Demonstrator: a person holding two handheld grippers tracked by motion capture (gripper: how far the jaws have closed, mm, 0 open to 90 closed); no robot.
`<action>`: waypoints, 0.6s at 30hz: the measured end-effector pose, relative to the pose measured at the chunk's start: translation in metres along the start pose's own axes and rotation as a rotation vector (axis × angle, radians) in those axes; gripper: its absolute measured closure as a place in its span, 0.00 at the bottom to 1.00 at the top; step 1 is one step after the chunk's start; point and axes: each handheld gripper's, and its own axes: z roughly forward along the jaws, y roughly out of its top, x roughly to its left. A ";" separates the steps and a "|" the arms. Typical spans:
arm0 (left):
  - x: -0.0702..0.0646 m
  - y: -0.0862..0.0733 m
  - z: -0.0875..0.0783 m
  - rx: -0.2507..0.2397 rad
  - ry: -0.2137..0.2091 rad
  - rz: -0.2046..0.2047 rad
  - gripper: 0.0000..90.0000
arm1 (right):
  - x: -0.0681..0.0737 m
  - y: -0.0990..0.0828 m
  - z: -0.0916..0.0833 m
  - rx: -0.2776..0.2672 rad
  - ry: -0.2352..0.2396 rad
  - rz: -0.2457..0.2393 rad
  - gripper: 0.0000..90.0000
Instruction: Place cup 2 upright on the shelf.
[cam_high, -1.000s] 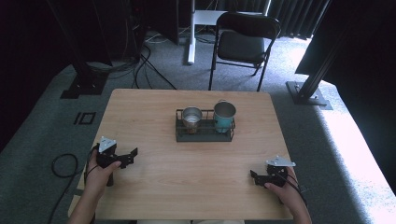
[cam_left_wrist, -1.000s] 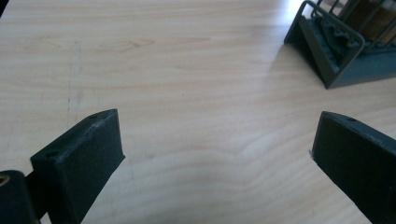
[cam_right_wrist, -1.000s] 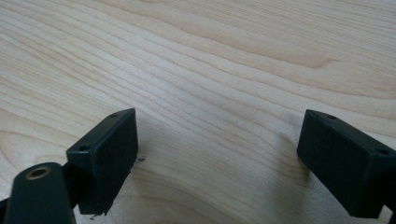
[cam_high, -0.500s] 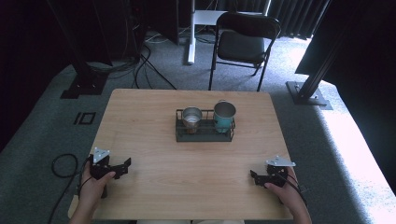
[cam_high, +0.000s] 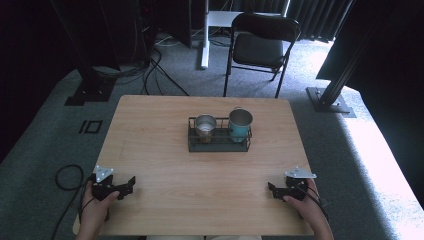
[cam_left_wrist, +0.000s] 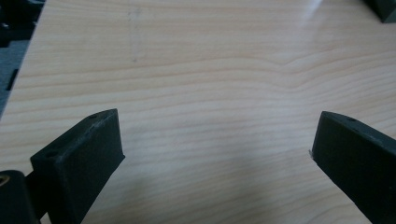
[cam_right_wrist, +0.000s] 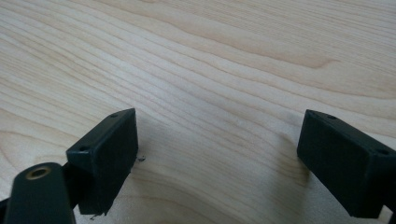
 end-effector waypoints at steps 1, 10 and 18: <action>0.001 -0.003 -0.001 0.015 0.018 -0.002 0.03 | 0.000 0.000 0.000 0.000 0.000 0.000 0.13; 0.009 -0.011 -0.006 0.043 0.125 -0.034 0.03 | 0.000 0.000 0.000 0.000 0.000 0.000 0.13; 0.013 -0.016 -0.005 0.095 0.176 -0.029 0.03 | -0.001 0.000 0.000 -0.002 -0.007 0.016 0.13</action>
